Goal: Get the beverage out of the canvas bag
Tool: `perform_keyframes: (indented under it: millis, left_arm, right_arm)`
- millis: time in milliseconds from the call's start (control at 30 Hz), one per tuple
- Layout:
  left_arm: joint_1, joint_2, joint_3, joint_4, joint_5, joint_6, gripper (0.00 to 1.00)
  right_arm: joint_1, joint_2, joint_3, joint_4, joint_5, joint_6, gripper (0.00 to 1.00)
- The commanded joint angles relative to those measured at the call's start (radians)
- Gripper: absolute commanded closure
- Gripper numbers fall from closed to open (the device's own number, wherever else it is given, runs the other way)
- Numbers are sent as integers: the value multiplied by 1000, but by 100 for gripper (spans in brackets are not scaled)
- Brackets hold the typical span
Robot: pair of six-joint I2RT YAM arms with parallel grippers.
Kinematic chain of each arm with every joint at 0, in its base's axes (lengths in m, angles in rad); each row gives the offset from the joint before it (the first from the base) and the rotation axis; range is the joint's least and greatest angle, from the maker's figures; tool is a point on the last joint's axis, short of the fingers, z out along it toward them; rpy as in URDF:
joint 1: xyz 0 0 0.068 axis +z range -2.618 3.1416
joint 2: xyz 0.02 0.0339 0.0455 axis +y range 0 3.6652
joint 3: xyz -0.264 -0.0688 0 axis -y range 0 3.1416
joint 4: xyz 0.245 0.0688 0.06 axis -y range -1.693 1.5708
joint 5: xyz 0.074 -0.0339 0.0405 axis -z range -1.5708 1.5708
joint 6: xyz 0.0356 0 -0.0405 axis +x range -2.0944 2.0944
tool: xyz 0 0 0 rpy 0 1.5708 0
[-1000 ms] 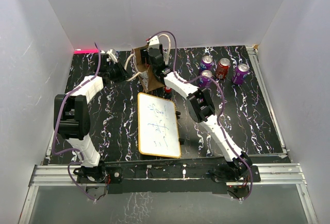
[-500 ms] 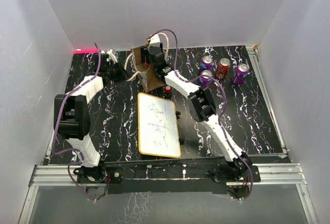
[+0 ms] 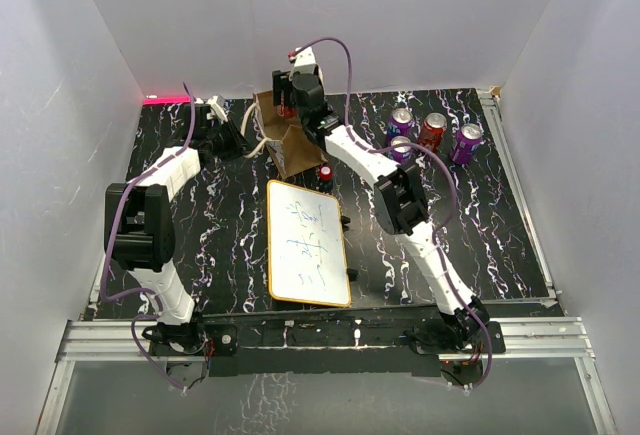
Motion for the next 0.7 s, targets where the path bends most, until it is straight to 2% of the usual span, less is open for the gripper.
perform_keyframes:
  millis: [0, 200, 367, 467, 667]
  left_arm:
    - [1, -29, 12, -5, 2, 10, 100]
    - [2, -24, 13, -11, -8, 18, 100]
    - [2, -23, 14, -13, -15, 23, 100]
    - [2, -21, 15, -16, -20, 27, 100]
    - [2, -21, 16, -20, -25, 32, 100]
  right_arm:
    - [-10, -203, 12, 142, -16, 15, 92]
    - [-7, -302, -28, 101, -55, 19, 92]
    - [-7, -465, -159, 78, -76, 30, 92]
    - [-9, -595, -304, 68, -106, 31, 92]
    - [-9, -905, -756, 77, -141, -3, 92]
